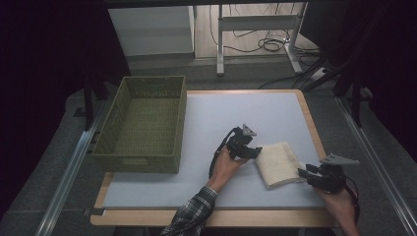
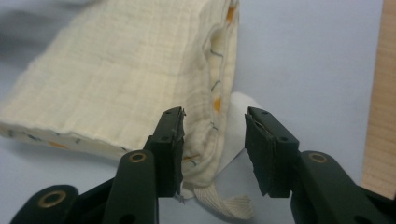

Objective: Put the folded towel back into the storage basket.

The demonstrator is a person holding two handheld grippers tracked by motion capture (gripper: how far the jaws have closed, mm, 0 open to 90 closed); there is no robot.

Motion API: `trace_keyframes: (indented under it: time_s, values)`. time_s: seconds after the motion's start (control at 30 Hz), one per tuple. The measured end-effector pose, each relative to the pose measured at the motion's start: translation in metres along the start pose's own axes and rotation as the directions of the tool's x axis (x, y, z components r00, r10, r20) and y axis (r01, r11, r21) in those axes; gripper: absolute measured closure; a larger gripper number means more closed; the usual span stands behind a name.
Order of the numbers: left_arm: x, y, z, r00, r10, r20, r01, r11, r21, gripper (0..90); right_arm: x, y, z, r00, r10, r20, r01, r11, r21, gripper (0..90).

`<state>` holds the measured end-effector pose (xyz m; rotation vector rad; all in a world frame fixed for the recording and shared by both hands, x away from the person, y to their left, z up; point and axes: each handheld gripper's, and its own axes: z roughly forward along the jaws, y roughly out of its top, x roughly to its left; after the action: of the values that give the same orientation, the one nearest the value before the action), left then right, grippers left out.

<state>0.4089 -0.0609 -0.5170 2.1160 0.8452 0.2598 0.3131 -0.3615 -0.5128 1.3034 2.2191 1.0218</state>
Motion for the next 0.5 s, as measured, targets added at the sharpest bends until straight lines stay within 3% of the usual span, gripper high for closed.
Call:
trace_keyframes:
  time_s: [0.07, 0.17, 0.3, 0.43, 0.5]
  values:
    - [0.001, -0.003, 0.005, 0.9999, -0.011, 0.006, 0.011, 0.9999, 0.009, 44.3, 0.001, -0.003, 0.004, 1.0000, -0.004, 0.000, 0.004, 1.000, 0.025, 53.2]
    - [0.001, -0.008, 0.012, 1.0000, 0.000, 0.006, 0.000, 0.9996, 0.027, 45.3, -0.002, -0.006, 0.004, 0.9996, 0.024, -0.011, -0.024, 1.000, 0.016, 52.6]
    - [0.002, -0.012, 0.014, 0.9989, -0.023, 0.040, 0.023, 0.9996, 0.013, 50.6, -0.003, -0.004, 0.004, 0.9994, 0.028, -0.018, -0.028, 0.999, 0.031, 54.7]
    - [0.000, -0.010, 0.013, 0.9969, -0.045, 0.065, 0.043, 0.9982, 0.042, 61.2, -0.004, -0.001, 0.005, 0.9974, 0.059, -0.041, -0.057, 0.997, 0.057, 73.6]
    - [0.000, -0.009, 0.014, 0.9897, -0.069, 0.125, 0.062, 0.9963, 0.059, 73.5, -0.004, 0.000, 0.005, 0.9944, 0.079, -0.070, -0.074, 0.995, 0.068, 79.2]
